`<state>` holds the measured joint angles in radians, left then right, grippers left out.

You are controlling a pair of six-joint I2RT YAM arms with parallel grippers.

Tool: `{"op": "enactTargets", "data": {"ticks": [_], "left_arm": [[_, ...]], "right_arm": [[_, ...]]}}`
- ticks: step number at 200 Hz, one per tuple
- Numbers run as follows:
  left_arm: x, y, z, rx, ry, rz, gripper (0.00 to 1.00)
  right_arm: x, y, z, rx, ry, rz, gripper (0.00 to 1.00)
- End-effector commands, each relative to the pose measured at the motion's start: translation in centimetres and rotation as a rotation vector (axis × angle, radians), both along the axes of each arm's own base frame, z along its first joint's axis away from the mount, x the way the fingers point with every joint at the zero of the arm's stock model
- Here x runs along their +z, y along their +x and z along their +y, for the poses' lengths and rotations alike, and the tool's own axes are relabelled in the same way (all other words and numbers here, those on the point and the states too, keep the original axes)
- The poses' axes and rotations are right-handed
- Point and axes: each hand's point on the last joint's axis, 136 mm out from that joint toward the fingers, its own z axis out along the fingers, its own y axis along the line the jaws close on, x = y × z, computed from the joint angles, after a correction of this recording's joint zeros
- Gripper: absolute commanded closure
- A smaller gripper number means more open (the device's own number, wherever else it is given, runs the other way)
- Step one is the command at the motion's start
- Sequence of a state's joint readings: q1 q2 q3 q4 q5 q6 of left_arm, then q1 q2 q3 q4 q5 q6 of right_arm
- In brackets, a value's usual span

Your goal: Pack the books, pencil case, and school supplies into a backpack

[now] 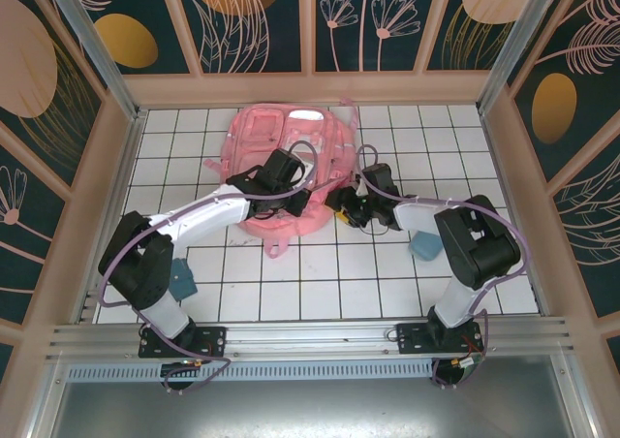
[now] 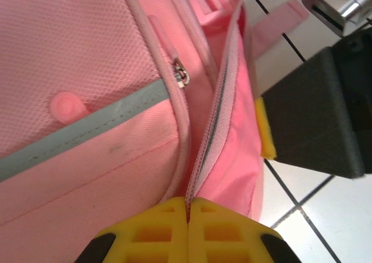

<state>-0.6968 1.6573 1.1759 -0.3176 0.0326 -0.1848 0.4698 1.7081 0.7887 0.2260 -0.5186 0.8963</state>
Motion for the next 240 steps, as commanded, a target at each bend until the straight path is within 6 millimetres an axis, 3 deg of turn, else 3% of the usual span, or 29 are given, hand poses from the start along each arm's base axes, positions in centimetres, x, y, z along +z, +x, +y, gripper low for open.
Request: {"op": "enactTargets", "data": {"ticks": [1, 35, 72, 94, 132, 153, 179, 183, 194, 222, 240], "left_arm": [[2.3, 2.5, 1.2, 0.114, -0.011, -0.123, 0.96], [2.3, 3.1, 1.5, 0.157, -0.015, -0.145, 0.96], [1.8, 3.7, 2.2, 0.203, 0.016, -0.161, 0.96], [1.1, 3.9, 2.4, 0.213, 0.037, -0.154, 0.96], [0.2, 3.9, 2.4, 0.219, 0.051, -0.139, 0.95], [-0.3, 4.0, 2.3, 0.219, 0.056, -0.131, 0.95], [-0.4, 4.1, 2.2, 0.215, 0.057, -0.129, 0.94], [-1.6, 4.1, 2.2, 0.214, 0.079, -0.109, 0.94], [-1.8, 4.3, 2.4, 0.230, 0.092, -0.107, 0.93], [-2.1, 5.3, 3.9, 0.322, 0.156, -0.126, 0.95], [-2.1, 5.3, 3.5, 0.311, 0.148, -0.118, 0.94]], "right_arm": [[2.0, 0.1, 1.1, 0.026, 0.067, -0.063, 0.43], [1.2, -0.1, 2.4, 0.057, 0.068, -0.034, 0.50], [1.6, -0.9, 2.9, 0.092, 0.085, -0.056, 0.87], [3.3, -1.5, 2.7, 0.122, 0.109, -0.134, 0.99], [8.4, -3.8, 3.4, 0.262, 0.247, -0.345, 1.00], [10.0, -4.8, 3.6, 0.310, 0.308, -0.420, 1.00], [11.6, -5.6, 3.6, 0.335, 0.360, -0.486, 0.98], [11.8, -5.7, 3.6, 0.337, 0.366, -0.497, 0.97], [12.4, -5.8, 3.4, 0.335, 0.372, -0.523, 0.97], [12.9, -6.0, 3.2, 0.336, 0.368, -0.555, 0.97], [13.0, -6.1, 3.2, 0.337, 0.372, -0.560, 0.95]]}}
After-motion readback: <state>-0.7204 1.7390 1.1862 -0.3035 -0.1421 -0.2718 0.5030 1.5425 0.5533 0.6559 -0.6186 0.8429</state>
